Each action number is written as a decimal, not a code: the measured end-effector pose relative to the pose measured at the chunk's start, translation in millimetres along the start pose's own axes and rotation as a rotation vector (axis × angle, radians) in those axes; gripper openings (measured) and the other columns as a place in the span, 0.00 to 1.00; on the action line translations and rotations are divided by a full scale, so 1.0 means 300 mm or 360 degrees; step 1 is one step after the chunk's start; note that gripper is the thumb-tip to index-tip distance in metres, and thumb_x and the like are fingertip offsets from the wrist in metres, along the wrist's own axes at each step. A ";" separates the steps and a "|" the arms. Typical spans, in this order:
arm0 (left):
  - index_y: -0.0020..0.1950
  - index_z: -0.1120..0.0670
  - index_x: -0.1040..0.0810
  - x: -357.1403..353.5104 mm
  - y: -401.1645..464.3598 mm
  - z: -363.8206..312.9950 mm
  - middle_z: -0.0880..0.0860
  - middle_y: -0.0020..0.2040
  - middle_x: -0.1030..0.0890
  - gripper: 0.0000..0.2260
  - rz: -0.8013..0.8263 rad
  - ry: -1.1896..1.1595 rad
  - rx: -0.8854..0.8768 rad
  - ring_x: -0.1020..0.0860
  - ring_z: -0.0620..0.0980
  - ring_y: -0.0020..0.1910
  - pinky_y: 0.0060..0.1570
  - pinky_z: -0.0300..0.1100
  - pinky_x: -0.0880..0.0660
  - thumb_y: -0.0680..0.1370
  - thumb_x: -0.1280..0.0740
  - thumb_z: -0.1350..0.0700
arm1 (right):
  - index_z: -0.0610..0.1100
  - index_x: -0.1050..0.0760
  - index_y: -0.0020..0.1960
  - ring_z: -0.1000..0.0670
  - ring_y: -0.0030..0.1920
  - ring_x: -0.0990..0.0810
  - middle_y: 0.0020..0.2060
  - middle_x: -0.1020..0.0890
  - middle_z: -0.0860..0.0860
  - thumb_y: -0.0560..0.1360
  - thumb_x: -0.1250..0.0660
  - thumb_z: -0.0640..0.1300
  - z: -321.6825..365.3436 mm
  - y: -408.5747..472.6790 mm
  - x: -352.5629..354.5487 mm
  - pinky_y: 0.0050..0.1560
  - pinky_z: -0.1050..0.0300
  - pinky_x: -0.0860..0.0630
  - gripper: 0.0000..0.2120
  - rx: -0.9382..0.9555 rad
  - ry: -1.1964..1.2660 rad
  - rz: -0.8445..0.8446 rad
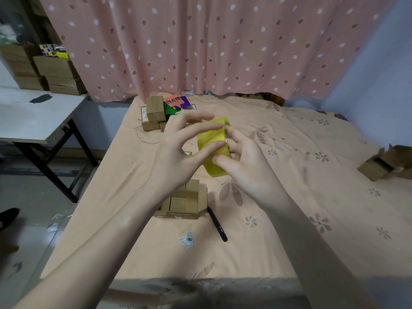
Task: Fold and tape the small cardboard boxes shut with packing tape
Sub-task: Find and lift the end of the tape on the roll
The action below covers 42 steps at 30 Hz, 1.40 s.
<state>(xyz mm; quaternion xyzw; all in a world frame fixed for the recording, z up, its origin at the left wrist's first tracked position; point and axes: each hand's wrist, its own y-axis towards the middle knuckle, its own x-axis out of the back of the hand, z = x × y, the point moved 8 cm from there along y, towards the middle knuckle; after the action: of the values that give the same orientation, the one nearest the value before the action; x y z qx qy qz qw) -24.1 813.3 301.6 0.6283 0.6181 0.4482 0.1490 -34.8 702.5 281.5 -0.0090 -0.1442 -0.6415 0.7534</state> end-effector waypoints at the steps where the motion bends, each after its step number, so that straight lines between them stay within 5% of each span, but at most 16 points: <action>1: 0.54 0.55 0.18 -0.001 0.002 0.003 0.54 0.54 0.22 0.09 0.0000 -0.0022 0.0004 0.24 0.57 0.56 0.56 0.56 0.28 0.74 0.29 0.57 | 0.45 0.30 0.64 0.44 0.52 0.19 0.49 0.17 0.45 0.76 0.39 0.31 0.002 0.001 -0.002 0.54 0.48 0.21 0.19 0.0004 -0.0023 -0.0006; 9: 0.54 0.54 0.19 -0.007 -0.011 0.008 0.51 0.53 0.21 0.08 -0.0068 -0.0027 -0.0067 0.23 0.54 0.55 0.55 0.53 0.27 0.75 0.30 0.58 | 0.49 0.30 0.62 0.48 0.51 0.18 0.50 0.16 0.48 0.76 0.37 0.33 -0.005 0.005 -0.005 0.54 0.50 0.21 0.18 -0.0009 -0.0041 -0.0050; 16: 0.51 0.56 0.18 -0.010 -0.012 0.024 0.53 0.53 0.19 0.06 -0.0103 -0.0051 -0.0035 0.23 0.54 0.54 0.55 0.53 0.27 0.74 0.29 0.59 | 0.49 0.29 0.61 0.44 0.50 0.19 0.47 0.16 0.46 0.76 0.37 0.32 -0.012 0.014 -0.003 0.55 0.42 0.23 0.18 0.0023 -0.0096 -0.0086; 23: 0.54 0.54 0.20 -0.019 -0.014 0.039 0.52 0.53 0.21 0.08 -0.0090 -0.0058 0.0007 0.24 0.50 0.54 0.54 0.48 0.28 0.75 0.30 0.58 | 0.63 0.32 0.49 0.48 0.48 0.19 0.45 0.16 0.53 0.75 0.37 0.34 -0.019 0.021 -0.002 0.54 0.46 0.22 0.22 0.0069 -0.0179 -0.0104; 28: 0.52 0.53 0.20 -0.021 -0.020 0.048 0.51 0.53 0.20 0.06 -0.0106 -0.0065 -0.0013 0.24 0.51 0.53 0.53 0.46 0.28 0.75 0.30 0.57 | 0.61 0.32 0.54 0.57 0.46 0.18 0.45 0.16 0.57 0.75 0.37 0.33 -0.027 0.022 -0.007 0.50 0.60 0.21 0.22 0.0078 -0.0159 -0.0087; 34: 0.52 0.52 0.20 -0.026 -0.029 0.058 0.51 0.53 0.20 0.07 -0.0135 -0.0069 -0.0016 0.23 0.52 0.53 0.55 0.44 0.28 0.75 0.30 0.58 | 0.63 0.33 0.52 0.57 0.48 0.19 0.43 0.17 0.60 0.76 0.36 0.33 -0.035 0.023 -0.007 0.52 0.58 0.21 0.24 0.0065 -0.0161 -0.0087; 38: 0.51 0.53 0.20 -0.030 -0.025 0.057 0.51 0.53 0.20 0.06 -0.0156 -0.0102 0.0009 0.23 0.52 0.53 0.54 0.45 0.28 0.75 0.30 0.59 | 0.53 0.30 0.59 0.53 0.48 0.18 0.46 0.17 0.52 0.75 0.37 0.32 -0.034 0.024 -0.007 0.53 0.51 0.21 0.20 0.0072 -0.0159 -0.0100; 42: 0.45 0.53 0.21 -0.033 -0.026 0.059 0.50 0.53 0.20 0.03 -0.0174 -0.0149 0.0089 0.24 0.50 0.52 0.51 0.43 0.30 0.74 0.30 0.60 | 0.65 0.33 0.50 0.52 0.47 0.19 0.44 0.16 0.55 0.74 0.37 0.32 -0.027 0.025 0.002 0.54 0.50 0.22 0.25 0.0066 -0.0217 -0.0147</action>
<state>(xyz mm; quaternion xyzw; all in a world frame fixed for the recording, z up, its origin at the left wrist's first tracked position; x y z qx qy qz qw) -14.2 812.4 282.3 0.6179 0.6561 0.3921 0.1845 -25.7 701.6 275.2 -0.0303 -0.2087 -0.6704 0.7114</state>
